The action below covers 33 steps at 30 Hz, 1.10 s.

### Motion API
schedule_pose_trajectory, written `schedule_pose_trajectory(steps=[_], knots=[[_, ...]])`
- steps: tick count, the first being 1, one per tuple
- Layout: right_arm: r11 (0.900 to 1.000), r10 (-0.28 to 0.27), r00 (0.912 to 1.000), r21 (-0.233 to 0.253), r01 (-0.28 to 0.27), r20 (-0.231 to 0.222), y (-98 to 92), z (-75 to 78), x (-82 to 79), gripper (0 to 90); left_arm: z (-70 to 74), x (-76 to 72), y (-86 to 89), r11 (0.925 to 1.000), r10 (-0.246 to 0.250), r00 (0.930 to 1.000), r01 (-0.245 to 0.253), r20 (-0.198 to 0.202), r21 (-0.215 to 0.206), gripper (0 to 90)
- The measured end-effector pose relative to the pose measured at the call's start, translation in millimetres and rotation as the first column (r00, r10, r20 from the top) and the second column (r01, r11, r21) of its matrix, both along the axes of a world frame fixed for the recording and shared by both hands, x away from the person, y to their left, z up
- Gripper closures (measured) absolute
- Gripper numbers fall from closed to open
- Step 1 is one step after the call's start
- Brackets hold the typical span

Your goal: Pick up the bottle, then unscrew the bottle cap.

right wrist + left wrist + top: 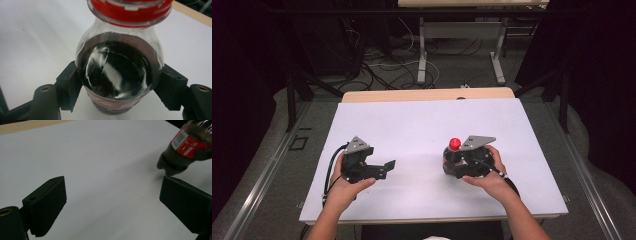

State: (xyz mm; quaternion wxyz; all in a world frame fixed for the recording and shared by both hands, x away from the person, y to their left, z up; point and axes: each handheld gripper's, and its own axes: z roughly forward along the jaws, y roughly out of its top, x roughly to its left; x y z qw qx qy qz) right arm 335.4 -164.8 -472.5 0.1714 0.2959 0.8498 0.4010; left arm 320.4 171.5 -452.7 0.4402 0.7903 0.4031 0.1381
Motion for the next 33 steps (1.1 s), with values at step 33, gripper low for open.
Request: schedule_pose_trajectory(steps=[33], knots=[[0.995,0.094,0.9952,-0.026,-0.095,-0.027,21.6,-5.1,-13.9,29.6,59.4,8.1,-108.5,0.9443,-0.329,0.9422,0.329,0.063,0.014,30.0]])
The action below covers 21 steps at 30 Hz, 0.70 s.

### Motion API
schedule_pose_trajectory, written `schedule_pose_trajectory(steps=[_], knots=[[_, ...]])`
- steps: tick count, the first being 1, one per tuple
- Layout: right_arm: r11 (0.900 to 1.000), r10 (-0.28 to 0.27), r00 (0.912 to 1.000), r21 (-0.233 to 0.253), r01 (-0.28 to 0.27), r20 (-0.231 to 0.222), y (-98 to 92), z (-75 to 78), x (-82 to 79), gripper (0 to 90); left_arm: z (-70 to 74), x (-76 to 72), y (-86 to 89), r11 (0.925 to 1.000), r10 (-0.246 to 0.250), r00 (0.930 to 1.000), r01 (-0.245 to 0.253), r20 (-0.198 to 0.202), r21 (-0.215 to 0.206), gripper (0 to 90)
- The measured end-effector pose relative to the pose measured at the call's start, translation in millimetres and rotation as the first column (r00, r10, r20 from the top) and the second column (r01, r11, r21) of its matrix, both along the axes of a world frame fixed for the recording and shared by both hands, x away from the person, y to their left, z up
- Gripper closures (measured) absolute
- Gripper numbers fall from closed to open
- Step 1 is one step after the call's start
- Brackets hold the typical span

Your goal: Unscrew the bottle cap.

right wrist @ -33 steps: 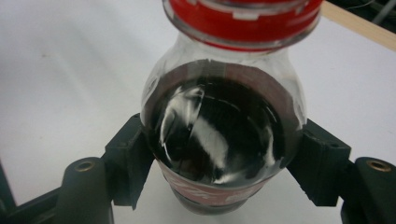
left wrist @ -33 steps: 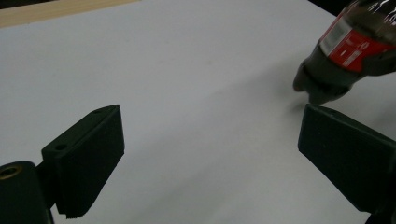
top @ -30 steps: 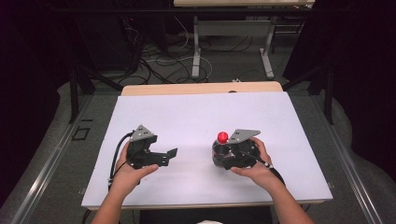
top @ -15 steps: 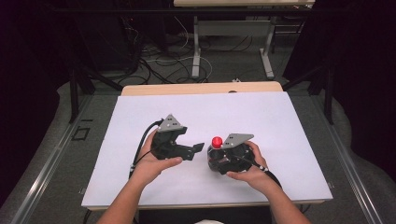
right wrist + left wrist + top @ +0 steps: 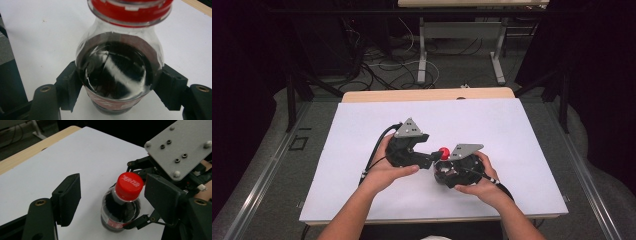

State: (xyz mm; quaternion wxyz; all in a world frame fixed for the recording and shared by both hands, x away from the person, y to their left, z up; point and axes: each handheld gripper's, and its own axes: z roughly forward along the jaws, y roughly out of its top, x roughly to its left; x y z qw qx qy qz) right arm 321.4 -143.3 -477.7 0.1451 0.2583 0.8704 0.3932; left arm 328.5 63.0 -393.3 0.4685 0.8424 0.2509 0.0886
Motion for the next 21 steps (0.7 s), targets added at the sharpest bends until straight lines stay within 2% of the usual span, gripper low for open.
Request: schedule_pose_trajectory(steps=[4,6,7,8,10,11,13,16,17,19,20,21], knots=[[1.0,0.011,0.9999,-0.003,-0.011,-0.002,2.2,-0.2,-0.3,29.6,-0.2,0.5,-3.8,1.0,-0.009,0.9997,0.009,-0.021,-0.002,33.9],[1.0,0.014,0.9999,-0.001,-0.014,-0.004,2.6,-0.5,-0.3,29.6,0.8,1.0,-4.5,0.9993,-0.035,0.9988,0.035,-0.035,0.014,35.0],[0.999,0.033,0.9995,-0.004,-0.033,0.0,3.0,-1.4,0.2,29.6,-0.3,0.9,-6.0,0.9995,-0.03,0.9989,0.03,-0.035,0.007,35.7],[1.0,0.02,0.9997,-0.002,-0.02,-0.014,3.8,-1.6,-1.0,29.6,-0.3,1.3,-6.3,0.9992,-0.037,0.9983,0.037,-0.046,0.014,36.7],[0.999,0.035,0.9994,-0.003,-0.035,-0.008,4.4,-2.6,-0.5,29.6,-2.2,2.3,-8.2,0.9992,-0.037,0.9982,0.038,-0.046,0.013,38.0],[0.999,0.035,0.9992,-0.006,-0.035,-0.02,4.9,-2.1,-1.4,29.6,-2.2,2.9,-8.2,0.9986,-0.046,0.9975,0.047,-0.053,0.022,39.9],[0.999,0.035,0.9994,0.002,-0.035,-0.004,6.0,-2.7,-1.6,29.6,-5.5,3.8,-10.7,0.9983,-0.05,0.9974,0.051,-0.052,0.028,42.8],[0.999,0.045,0.999,0.007,-0.045,-0.007,6.3,-2.4,-1.7,29.6,-7.0,3.8,-11.2,0.9978,-0.06,0.9966,0.062,-0.057,0.024,48.8],[0.999,0.047,0.9989,0.008,-0.047,-0.008,6.2,-2.4,-1.5,29.6,-6.1,3.4,-10.8,0.9961,-0.076,0.9953,0.079,-0.059,0.041,50.8],[0.998,0.057,0.9981,0.013,-0.057,-0.02,5.9,-2.4,-1.6,29.6,-7.4,2.7,-12.1,0.9971,-0.068,0.9962,0.069,-0.056,0.033,53.9],[0.998,0.055,0.9981,0.011,-0.054,-0.027,5.5,-2.1,-1.4,29.6,-6.8,3.9,-11.9,0.9949,-0.089,0.9935,0.092,-0.071,0.042,55.8],[0.999,0.051,0.9985,0.02,-0.05,-0.019,5.8,-2.9,-1.4,29.7,-6.8,3.9,-11.9,0.9949,-0.089,0.9935,0.092,-0.071,0.042,56.3]])
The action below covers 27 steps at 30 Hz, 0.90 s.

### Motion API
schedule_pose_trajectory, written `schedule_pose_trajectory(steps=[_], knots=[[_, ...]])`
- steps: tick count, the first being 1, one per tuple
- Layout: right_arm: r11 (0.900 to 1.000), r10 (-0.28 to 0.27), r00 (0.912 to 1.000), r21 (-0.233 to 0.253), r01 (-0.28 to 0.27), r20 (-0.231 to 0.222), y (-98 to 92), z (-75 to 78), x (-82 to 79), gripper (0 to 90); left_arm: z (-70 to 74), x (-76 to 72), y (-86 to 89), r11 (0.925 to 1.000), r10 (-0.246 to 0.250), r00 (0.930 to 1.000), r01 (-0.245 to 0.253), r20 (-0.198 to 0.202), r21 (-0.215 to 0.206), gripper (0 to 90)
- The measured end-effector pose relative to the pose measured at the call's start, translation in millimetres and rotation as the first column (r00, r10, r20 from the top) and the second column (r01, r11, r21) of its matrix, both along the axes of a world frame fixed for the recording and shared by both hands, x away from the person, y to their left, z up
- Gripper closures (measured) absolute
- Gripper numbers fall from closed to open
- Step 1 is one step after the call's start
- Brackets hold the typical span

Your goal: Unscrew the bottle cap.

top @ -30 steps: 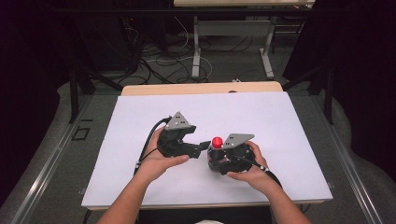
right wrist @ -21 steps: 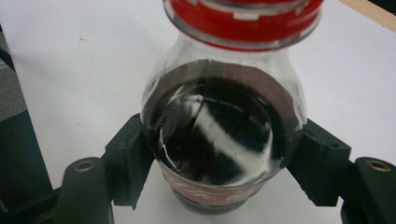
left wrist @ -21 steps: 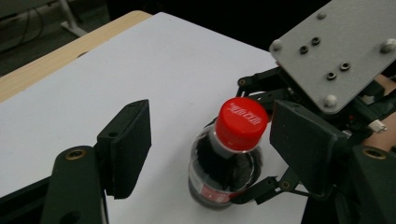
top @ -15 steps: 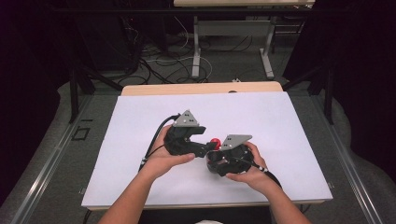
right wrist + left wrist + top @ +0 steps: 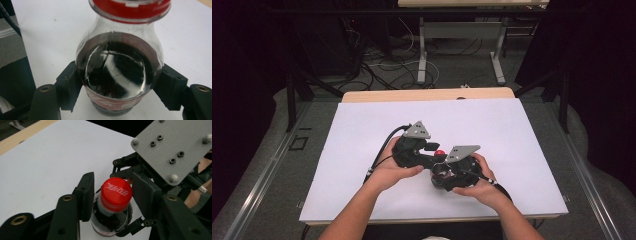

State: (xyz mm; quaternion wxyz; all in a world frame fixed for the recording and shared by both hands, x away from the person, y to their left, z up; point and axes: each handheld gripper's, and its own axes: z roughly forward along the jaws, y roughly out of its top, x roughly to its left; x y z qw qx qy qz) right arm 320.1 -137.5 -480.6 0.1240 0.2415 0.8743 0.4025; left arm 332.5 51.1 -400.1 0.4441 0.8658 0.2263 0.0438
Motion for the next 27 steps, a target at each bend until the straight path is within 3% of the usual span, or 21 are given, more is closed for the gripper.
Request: schedule_pose_trajectory(steps=[8,15,16,18,19,20,21,22,23,26,27], knots=[[1.0,-0.005,1.0,0.004,0.005,-0.005,1.1,-1.8,-1.3,29.7,0.5,-0.8,1.3,0.9998,0.014,0.9998,-0.014,-0.011,0.012,61.0],[0.999,-0.022,0.9992,0.032,0.021,0.032,2.7,-1.3,-3.0,30.0,3.2,-6.6,1.0,0.996,0.089,0.996,-0.089,-0.005,-0.008,61.1],[0.999,-0.033,0.9987,0.039,0.032,0.038,2.9,-1.0,-3.8,30.1,5.0,-9.1,0.6,0.9916,0.128,0.9916,-0.129,-0.019,-0.014,61.1],[0.998,-0.052,0.9974,0.045,0.05,0.05,3.3,-0.2,-4.8,30.2,6.3,-9.0,1.1,0.9903,0.138,0.9901,-0.138,-0.024,-0.011,61.0],[0.997,-0.062,0.9965,0.046,0.06,0.055,3.5,-0.1,-5.1,30.2,6.6,-10.2,-0.4,0.9805,0.195,0.9802,-0.196,-0.035,-0.02,61.0],[0.997,-0.075,0.9957,0.04,0.073,0.053,3.8,0.6,-5.7,30.2,6.6,-10.2,-0.4,0.9805,0.195,0.9802,-0.196,-0.035,-0.02,61.0],[0.996,-0.088,0.9941,0.038,0.085,0.063,4.3,0.2,-5.8,30.2,7.0,-11.8,-1.7,0.9688,0.247,0.9679,-0.248,-0.045,-0.003,61.1],[0.995,-0.093,0.9936,0.032,0.091,0.063,4.7,-0.2,-5.8,30.2,6.4,-13.0,-3.4,0.963,0.269,0.962,-0.269,-0.046,-0.003,61.1],[0.994,-0.107,0.9922,0.027,0.106,0.063,5.0,-0.7,-6.1,30.2,6.4,-13.0,-3.4,0.963,0.269,0.962,-0.269,-0.046,-0.003,61.2],[0.992,-0.12,0.9917,0.04,0.119,0.045,5.6,-3.1,-5.4,30.2,4.8,-13.0,-6.5,0.9526,0.304,0.9508,-0.304,-0.062,0.0,61.2],[0.993,-0.114,0.9926,0.039,0.112,0.041,5.0,-3.5,-4.6,30.2,4.8,-13.0,-6.5,0.9526,0.304,0.9508,-0.304,-0.062,0.0,61.2]])
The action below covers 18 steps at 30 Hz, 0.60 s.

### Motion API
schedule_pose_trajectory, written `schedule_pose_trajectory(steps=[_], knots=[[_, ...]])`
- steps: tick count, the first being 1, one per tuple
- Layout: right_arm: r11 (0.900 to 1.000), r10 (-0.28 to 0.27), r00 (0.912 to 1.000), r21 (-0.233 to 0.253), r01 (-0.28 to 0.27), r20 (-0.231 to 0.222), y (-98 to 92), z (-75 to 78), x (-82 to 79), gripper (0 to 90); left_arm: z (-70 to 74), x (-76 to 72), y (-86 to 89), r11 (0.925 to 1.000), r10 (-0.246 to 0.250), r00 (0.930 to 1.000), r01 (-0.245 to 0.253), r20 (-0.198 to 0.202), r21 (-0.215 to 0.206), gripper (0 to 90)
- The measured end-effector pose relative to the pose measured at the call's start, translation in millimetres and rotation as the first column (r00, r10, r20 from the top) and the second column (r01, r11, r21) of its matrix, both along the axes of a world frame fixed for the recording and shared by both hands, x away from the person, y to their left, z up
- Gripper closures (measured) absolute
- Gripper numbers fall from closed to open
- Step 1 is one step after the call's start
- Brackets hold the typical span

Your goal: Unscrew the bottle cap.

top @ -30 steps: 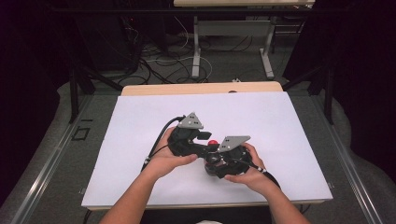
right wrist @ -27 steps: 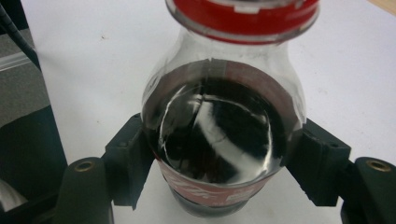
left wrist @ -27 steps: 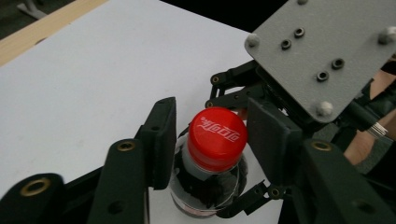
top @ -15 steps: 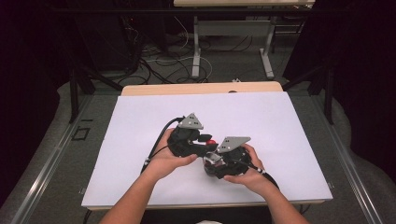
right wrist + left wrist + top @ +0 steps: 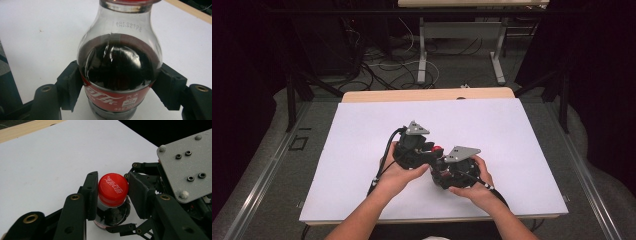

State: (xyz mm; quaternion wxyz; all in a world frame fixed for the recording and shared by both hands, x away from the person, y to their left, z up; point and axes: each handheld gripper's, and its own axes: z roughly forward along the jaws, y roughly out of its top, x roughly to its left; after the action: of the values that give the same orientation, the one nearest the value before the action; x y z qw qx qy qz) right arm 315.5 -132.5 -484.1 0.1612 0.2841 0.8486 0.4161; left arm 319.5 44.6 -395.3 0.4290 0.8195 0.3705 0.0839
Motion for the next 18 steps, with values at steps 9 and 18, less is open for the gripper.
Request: schedule_pose_trajectory(steps=[9,18], knots=[[0.997,0.072,0.9973,0.026,-0.071,-0.014,-4.5,3.2,0.8,30.2,1.5,9.3,9.0,0.9894,-0.138,0.9903,0.139,0.012,-0.043,51.8],[0.987,0.146,0.9886,0.078,-0.143,-0.038,-6.2,6.6,0.7,30.1,-7.8,18.3,13.0,0.9522,-0.29,0.9569,0.289,0.004,-0.098,54.6]])
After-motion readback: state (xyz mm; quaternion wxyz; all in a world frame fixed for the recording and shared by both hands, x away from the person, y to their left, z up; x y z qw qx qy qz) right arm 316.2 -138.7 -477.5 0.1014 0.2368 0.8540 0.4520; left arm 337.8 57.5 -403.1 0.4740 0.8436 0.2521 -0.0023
